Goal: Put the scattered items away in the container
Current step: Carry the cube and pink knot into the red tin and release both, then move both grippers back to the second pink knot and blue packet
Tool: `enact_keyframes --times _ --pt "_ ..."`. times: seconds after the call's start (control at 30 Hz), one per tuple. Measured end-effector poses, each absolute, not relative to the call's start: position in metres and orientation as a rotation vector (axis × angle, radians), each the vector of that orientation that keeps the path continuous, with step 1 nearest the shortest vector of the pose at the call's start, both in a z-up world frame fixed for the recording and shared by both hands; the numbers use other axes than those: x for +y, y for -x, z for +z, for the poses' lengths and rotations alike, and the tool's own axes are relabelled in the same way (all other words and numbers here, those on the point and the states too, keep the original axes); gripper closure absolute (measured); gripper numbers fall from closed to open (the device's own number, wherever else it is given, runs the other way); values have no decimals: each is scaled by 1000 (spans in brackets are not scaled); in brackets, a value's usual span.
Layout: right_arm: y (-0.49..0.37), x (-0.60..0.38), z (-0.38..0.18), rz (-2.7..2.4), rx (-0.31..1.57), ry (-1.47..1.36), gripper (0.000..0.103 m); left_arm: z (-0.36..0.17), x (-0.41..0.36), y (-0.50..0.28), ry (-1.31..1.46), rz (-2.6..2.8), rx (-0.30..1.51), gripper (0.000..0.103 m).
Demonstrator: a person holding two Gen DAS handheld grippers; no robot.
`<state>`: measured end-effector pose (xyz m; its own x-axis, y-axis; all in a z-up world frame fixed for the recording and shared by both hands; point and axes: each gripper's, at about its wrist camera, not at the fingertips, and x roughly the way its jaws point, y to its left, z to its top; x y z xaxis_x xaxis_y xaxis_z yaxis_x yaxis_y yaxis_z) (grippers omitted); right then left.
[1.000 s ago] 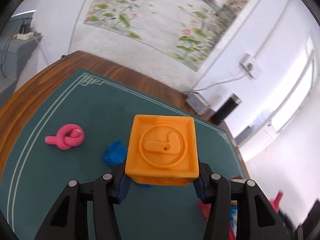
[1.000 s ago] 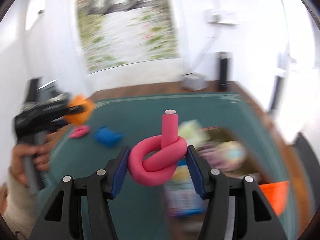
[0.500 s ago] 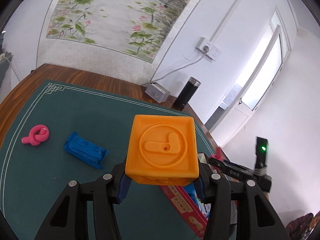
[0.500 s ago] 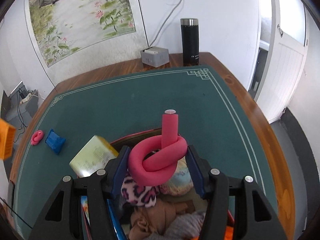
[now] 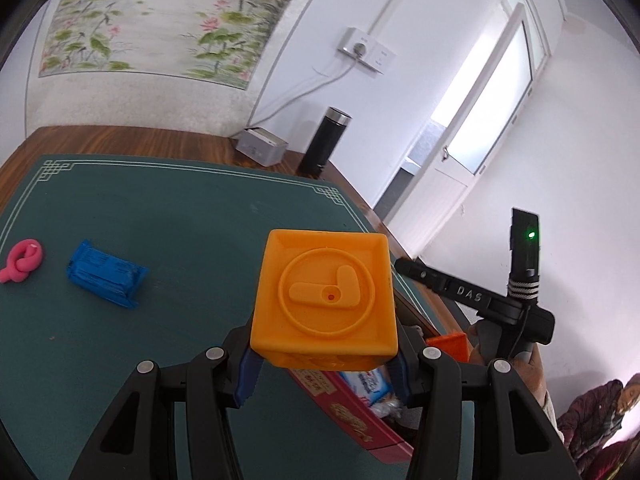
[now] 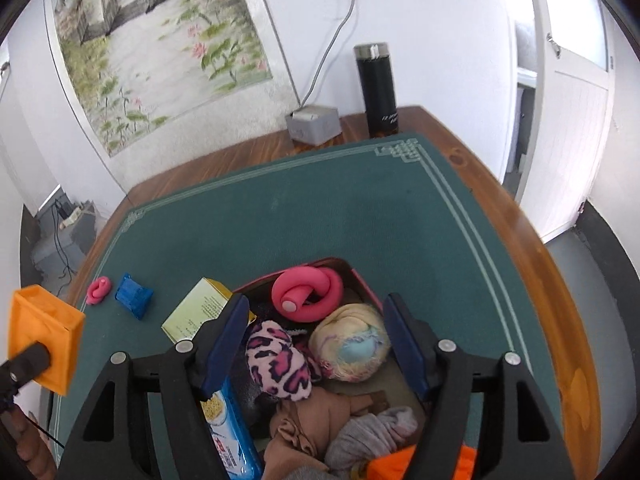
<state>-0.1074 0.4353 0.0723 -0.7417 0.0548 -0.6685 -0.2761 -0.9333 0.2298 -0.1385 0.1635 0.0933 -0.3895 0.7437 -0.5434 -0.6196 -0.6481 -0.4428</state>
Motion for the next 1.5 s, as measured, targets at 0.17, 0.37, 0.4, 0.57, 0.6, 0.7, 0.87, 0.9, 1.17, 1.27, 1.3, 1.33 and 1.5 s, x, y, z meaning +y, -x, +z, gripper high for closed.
enact_keyframes --times 0.17,0.37,0.4,0.57,0.6,0.7,0.87,0.9,1.17,1.27,1.3,1.33,1.5 --pt "63 433 93 2725 457 845 29 89 204 121 947 2013 -158 49" --pt "21 430 110 2723 426 681 26 74 255 113 984 1969 -98 49" --pt "16 431 113 2722 435 659 26 71 262 114 994 1965 -91 49" --pt "-7 435 122 2716 440 571 26 58 297 120 1039 1931 -69 49" --pt "-10 435 123 2717 441 564 26 56 304 121 1046 1930 -62 49" --pt "-16 437 122 2716 446 545 27 56 317 119 1044 1919 -39 49" --pt "-23 444 119 2704 464 517 27 47 342 123 1054 1932 32 49" --pt "-24 446 118 2702 465 517 27 44 343 125 1071 1931 29 49" --pt "-25 450 112 2702 512 520 26 49 316 123 1081 1918 -60 45" --pt "-23 440 114 2730 514 519 26 62 297 121 1039 1951 -82 45" --pt "-22 435 115 2745 510 518 26 66 289 120 1021 1968 -85 45" --pt "-21 428 117 2762 505 517 26 70 281 121 1008 1989 -85 45" --pt "-6 393 120 2846 499 537 24 81 228 135 981 2126 -118 18"
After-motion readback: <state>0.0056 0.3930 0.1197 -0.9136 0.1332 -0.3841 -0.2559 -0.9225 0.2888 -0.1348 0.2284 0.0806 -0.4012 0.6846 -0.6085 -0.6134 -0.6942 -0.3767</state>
